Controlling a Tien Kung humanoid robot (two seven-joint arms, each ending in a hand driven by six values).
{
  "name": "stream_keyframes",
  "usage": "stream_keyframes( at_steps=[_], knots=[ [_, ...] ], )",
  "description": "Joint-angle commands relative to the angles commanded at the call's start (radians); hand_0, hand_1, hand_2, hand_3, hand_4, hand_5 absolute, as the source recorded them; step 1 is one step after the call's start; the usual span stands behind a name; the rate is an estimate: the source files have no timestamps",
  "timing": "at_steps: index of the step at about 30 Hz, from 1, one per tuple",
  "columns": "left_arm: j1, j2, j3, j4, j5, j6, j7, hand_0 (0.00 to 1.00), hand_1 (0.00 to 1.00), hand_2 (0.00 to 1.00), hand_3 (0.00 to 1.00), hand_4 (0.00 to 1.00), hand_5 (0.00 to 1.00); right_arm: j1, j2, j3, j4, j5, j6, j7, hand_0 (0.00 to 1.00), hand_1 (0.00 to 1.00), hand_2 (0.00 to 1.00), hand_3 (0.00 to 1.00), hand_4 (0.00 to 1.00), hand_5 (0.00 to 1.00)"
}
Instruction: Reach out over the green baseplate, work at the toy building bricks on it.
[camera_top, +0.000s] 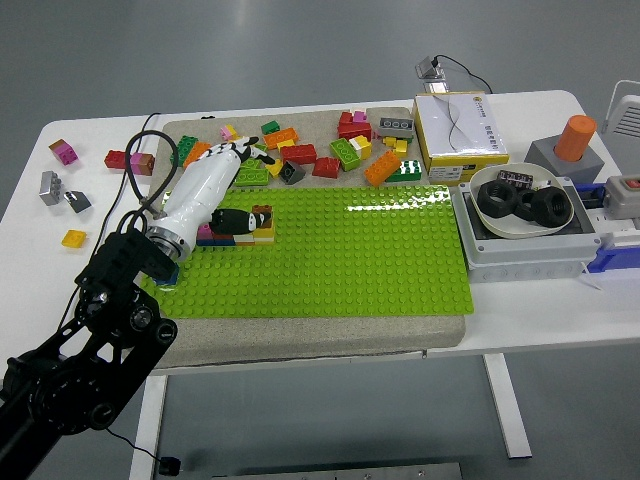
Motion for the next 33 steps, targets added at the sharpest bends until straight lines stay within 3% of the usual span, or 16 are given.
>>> stream_keyframes(
  at_steps=[2, 3, 6, 11, 22, 33],
  knots=[
    [0.015, -0.007, 0.010, 0.037, 0.021, 0.048, -0.016, 0.998, 0.946, 0.945, 0.633, 0.998, 0.619, 0.000, 0.000, 0.001, 0.000, -0.003, 0.000, 0.000, 0.590, 0.580, 0.644, 0.668, 0.622, 0.782],
    [0.021, -0.010, 0.013, 0.047, 0.026, 0.068, -0.016, 0.998, 0.998, 0.998, 0.689, 0.908, 0.998, 0.000, 0.000, 0.001, 0.000, -0.003, 0.000, 0.000, 0.589, 0.580, 0.644, 0.667, 0.622, 0.783],
    [0.034, -0.020, 0.022, 0.063, 0.036, 0.124, -0.002, 0.998, 0.998, 0.998, 0.689, 0.908, 0.998, -0.002, 0.000, 0.000, 0.000, -0.002, 0.000, 0.000, 0.589, 0.580, 0.644, 0.667, 0.622, 0.783],
    [0.032, -0.032, 0.037, 0.089, 0.037, 0.152, 0.028, 0.998, 0.998, 0.998, 0.726, 0.906, 0.998, -0.002, -0.001, 0.002, 0.000, -0.007, 0.001, 0.000, 0.590, 0.579, 0.644, 0.666, 0.622, 0.784],
    [-0.007, -0.064, 0.047, 0.203, 0.039, 0.142, 0.047, 0.998, 0.998, 0.998, 0.714, 0.922, 0.998, 0.002, -0.007, 0.007, 0.000, -0.013, -0.002, 0.003, 0.588, 0.579, 0.637, 0.666, 0.622, 0.782],
    [-0.011, -0.069, 0.060, 0.250, 0.034, 0.129, 0.052, 0.998, 0.998, 0.998, 0.711, 0.924, 0.998, 0.002, -0.006, 0.009, 0.000, -0.017, -0.001, 0.001, 0.588, 0.580, 0.638, 0.666, 0.621, 0.782]
  ],
)
